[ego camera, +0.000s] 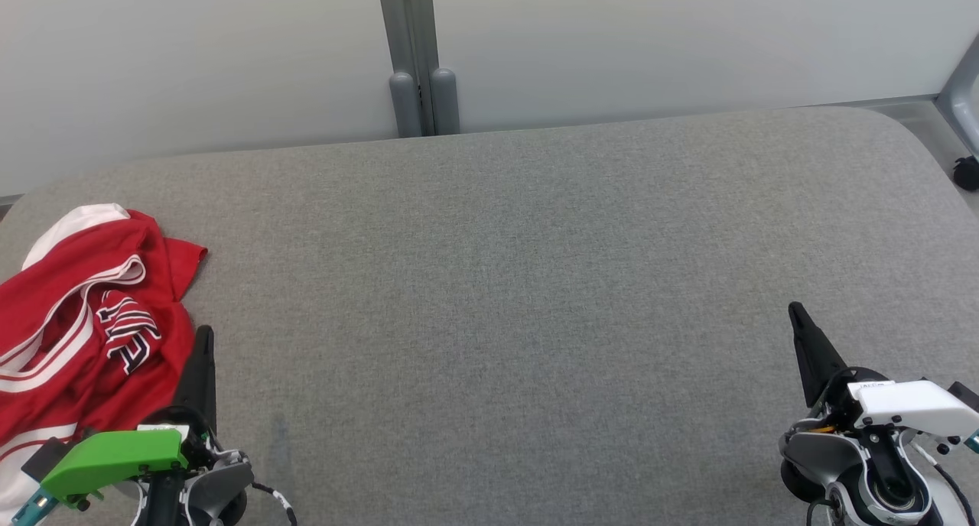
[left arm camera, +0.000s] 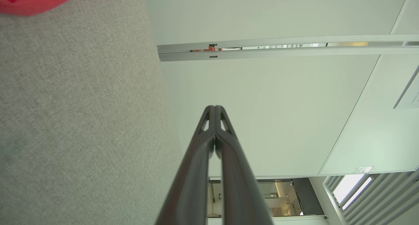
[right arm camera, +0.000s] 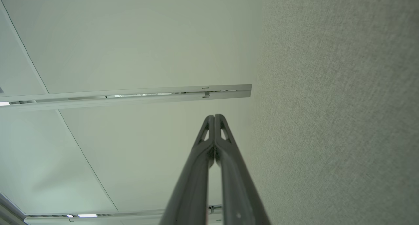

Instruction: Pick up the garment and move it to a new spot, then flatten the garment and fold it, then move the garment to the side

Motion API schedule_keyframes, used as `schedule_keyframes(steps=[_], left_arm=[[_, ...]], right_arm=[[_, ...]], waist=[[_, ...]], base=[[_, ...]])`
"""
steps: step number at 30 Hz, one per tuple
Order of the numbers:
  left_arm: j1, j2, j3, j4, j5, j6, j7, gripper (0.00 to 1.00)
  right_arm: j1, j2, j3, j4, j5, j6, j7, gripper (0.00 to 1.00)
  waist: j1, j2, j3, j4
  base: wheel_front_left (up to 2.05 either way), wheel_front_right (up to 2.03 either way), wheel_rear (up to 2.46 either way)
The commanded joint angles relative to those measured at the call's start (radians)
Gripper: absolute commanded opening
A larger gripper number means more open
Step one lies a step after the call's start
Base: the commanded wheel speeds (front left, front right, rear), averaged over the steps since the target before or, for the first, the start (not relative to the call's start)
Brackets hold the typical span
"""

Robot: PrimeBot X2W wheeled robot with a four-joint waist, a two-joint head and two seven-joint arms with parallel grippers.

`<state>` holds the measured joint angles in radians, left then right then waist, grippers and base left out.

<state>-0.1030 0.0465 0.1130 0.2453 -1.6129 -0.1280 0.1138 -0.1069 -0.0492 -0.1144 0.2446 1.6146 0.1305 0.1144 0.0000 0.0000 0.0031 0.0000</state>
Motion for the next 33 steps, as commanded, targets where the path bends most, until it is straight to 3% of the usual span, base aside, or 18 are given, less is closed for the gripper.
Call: schedule_keyframes(steps=[1,33], left_arm=[[-0.014,0.008,0.002,-0.002,0.000,-0.006,0.003,0.00],[-0.014,0.008,0.002,-0.002,0.000,-0.006,0.003,0.00]], right_arm=[[-0.006,-0.001,0.000,0.001,-0.003,0.000,0.002,0.00],[-0.006,-0.001,0.001,0.001,-0.004,0.000,0.002,0.00]], waist=[[0.0000,0.0000,0.000,0.000],[0.0000,0.0000,0.000,0.000]], base=[[0.00,0.00,0.00],[0.00,0.00,0.00]])
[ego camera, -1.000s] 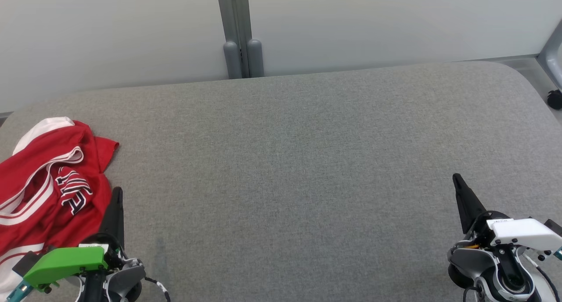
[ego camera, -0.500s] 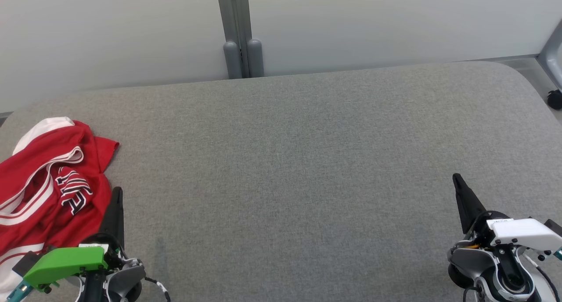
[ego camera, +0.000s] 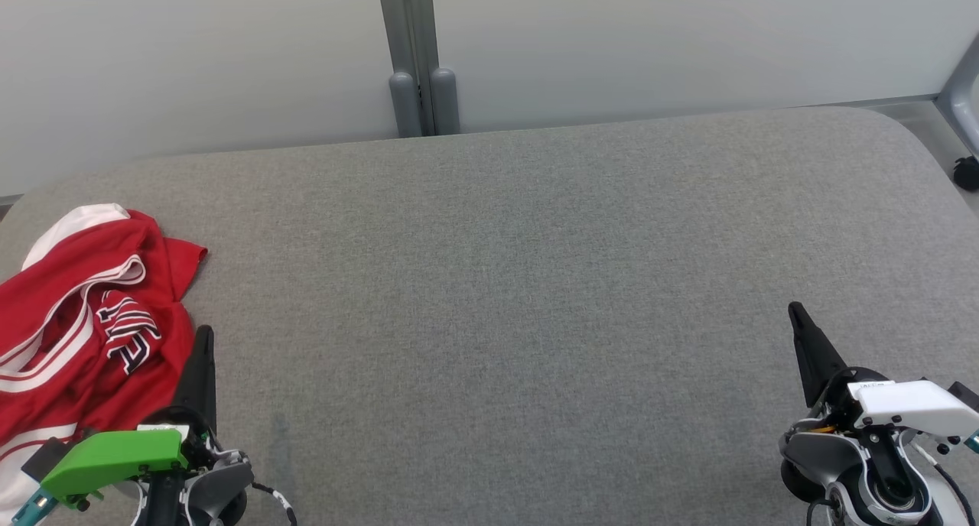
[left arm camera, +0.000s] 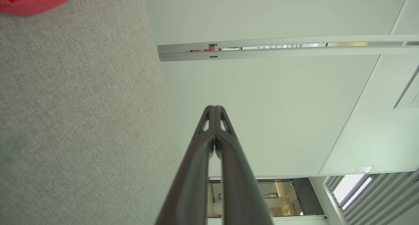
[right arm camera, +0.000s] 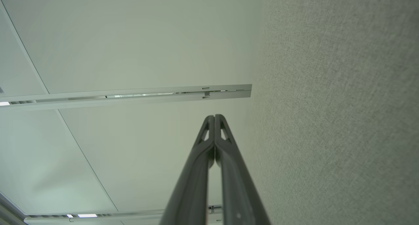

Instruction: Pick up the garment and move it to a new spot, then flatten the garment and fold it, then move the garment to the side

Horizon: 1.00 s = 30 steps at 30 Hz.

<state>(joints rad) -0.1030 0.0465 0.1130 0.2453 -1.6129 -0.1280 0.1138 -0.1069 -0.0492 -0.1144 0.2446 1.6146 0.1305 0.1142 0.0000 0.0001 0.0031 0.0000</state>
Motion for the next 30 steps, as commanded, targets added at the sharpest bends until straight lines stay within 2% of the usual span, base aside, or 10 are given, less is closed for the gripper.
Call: schedule_keyframes(steps=[1,30], left_arm=[[-0.014,0.008,0.003,-0.002,0.000,-0.006,0.003,0.00],[-0.014,0.008,0.003,-0.002,0.000,-0.006,0.003,0.00]], right_arm=[[-0.006,-0.001,0.001,0.001,-0.004,0.000,0.002,0.00],[-0.006,-0.001,0.001,0.001,-0.004,0.000,0.002,0.00]], waist=[[0.0000,-0.0001,0.000,0.000],[0.0000,-0.0001,0.000,0.000]], base=[[0.00,0.00,0.00],[0.00,0.00,0.00]])
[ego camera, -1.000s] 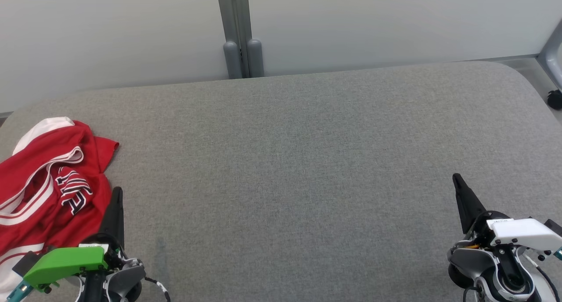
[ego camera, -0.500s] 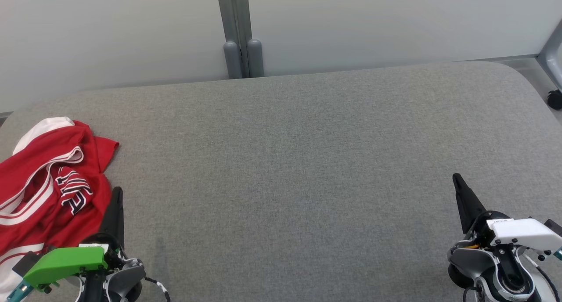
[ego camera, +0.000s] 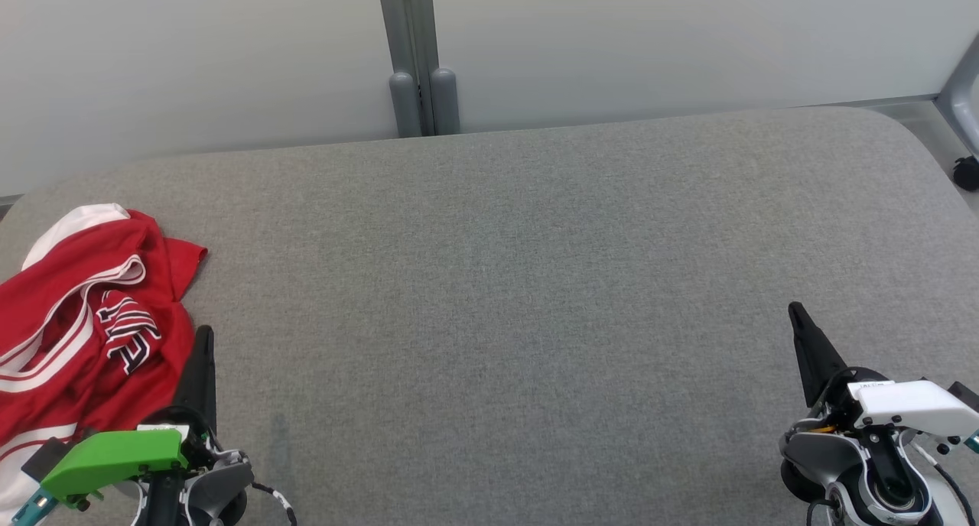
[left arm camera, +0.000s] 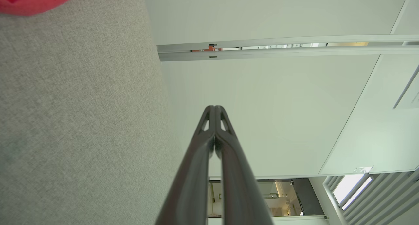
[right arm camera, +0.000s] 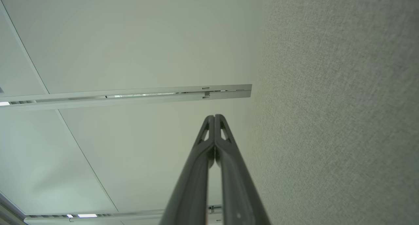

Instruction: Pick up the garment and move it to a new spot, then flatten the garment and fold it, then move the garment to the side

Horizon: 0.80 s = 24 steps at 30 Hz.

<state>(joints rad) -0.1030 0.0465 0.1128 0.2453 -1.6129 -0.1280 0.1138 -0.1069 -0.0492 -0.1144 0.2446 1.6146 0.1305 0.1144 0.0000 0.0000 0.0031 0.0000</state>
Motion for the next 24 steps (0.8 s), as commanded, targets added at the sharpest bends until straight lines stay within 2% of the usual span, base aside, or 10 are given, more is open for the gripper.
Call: schedule_keyframes(steps=[1,24], left_arm=[[-0.014,0.008,0.003,-0.002,0.000,-0.006,0.003,0.00],[-0.014,0.008,0.003,-0.002,0.000,-0.006,0.003,0.00]], right_arm=[[-0.006,-0.001,0.001,0.001,-0.004,0.000,0.002,0.00],[-0.006,-0.001,0.001,0.001,-0.004,0.000,0.002,0.00]], waist=[[0.0000,0.0000,0.000,0.000],[0.0000,0.0000,0.000,0.000]], base=[[0.00,0.00,0.00],[0.00,0.00,0.00]])
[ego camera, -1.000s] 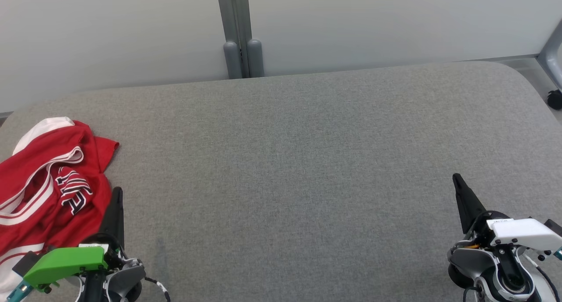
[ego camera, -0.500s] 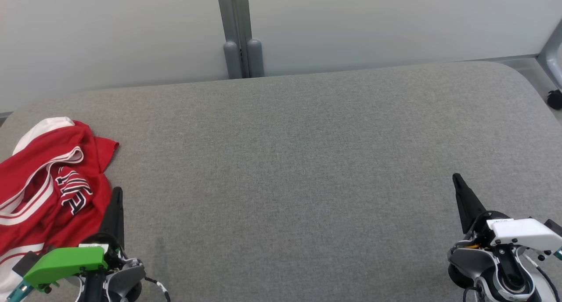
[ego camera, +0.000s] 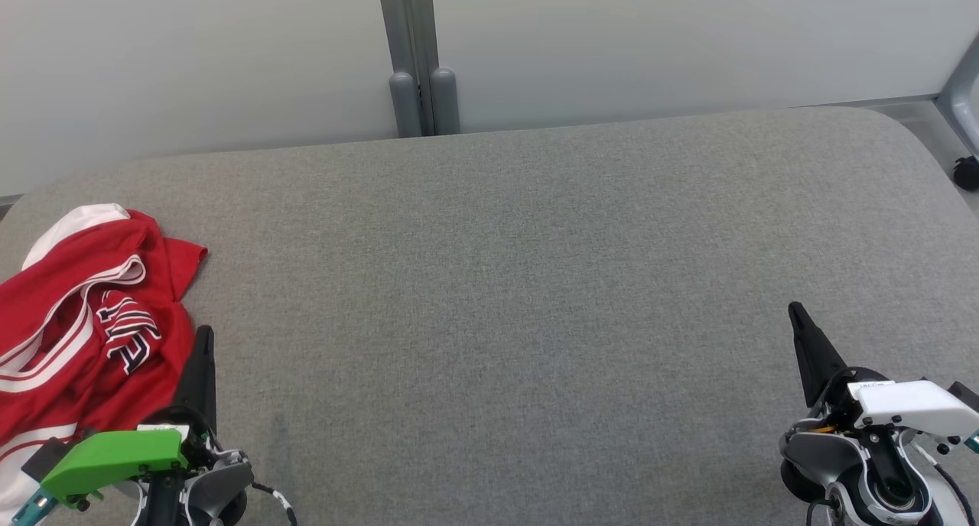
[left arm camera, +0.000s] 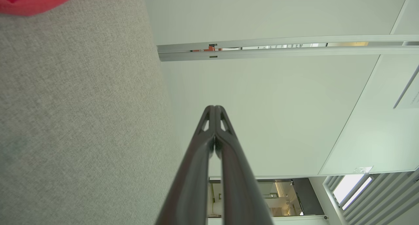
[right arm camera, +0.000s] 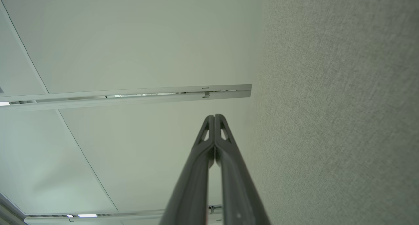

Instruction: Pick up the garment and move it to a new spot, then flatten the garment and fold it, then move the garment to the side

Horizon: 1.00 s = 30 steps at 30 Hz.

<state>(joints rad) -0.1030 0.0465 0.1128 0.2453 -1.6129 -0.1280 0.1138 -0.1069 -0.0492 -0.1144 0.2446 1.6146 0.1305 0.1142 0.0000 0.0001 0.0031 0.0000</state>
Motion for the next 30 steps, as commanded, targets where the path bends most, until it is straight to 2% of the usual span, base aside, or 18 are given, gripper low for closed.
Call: schedule_keyframes(steps=[1,3,4,16,22,30], left_arm=[[-0.014,0.008,0.003,-0.002,0.000,-0.006,0.003,0.00],[-0.014,0.008,0.003,-0.002,0.000,-0.006,0.003,0.00],[0.000,0.000,0.000,0.000,0.000,0.000,0.000,1.00],[0.030,-0.005,-0.030,0.020,0.038,0.000,-0.044,1.00],[0.035,-0.004,-0.045,0.012,0.136,0.000,-0.072,1.00],[0.040,-0.003,-0.069,-0.002,0.316,0.000,-0.106,1.00]], right_arm=[[-0.006,-0.001,0.001,0.001,-0.004,0.000,0.002,0.00],[-0.006,-0.001,0.001,0.001,-0.004,0.000,0.002,0.00],[0.000,0.000,0.000,0.000,0.000,0.000,0.000,1.00],[0.030,0.000,0.036,0.015,-0.041,0.000,-0.043,1.00],[0.032,-0.011,0.052,-0.007,-0.146,0.000,-0.071,1.00],[0.040,-0.033,0.079,-0.040,-0.353,0.000,-0.106,1.00]], waist=[[0.0000,-0.0001,0.000,0.000],[0.0000,-0.0001,0.000,0.000],[0.0000,-0.0001,0.000,0.000],[0.0000,-0.0001,0.001,0.002],[0.0000,-0.0001,0.001,0.004],[0.0000,-0.0001,0.000,0.009]], base=[[0.00,0.00,0.00],[0.00,0.00,0.00],[0.00,0.00,0.00],[0.00,0.00,0.00],[0.00,0.00,0.00],[0.00,0.00,0.00]])
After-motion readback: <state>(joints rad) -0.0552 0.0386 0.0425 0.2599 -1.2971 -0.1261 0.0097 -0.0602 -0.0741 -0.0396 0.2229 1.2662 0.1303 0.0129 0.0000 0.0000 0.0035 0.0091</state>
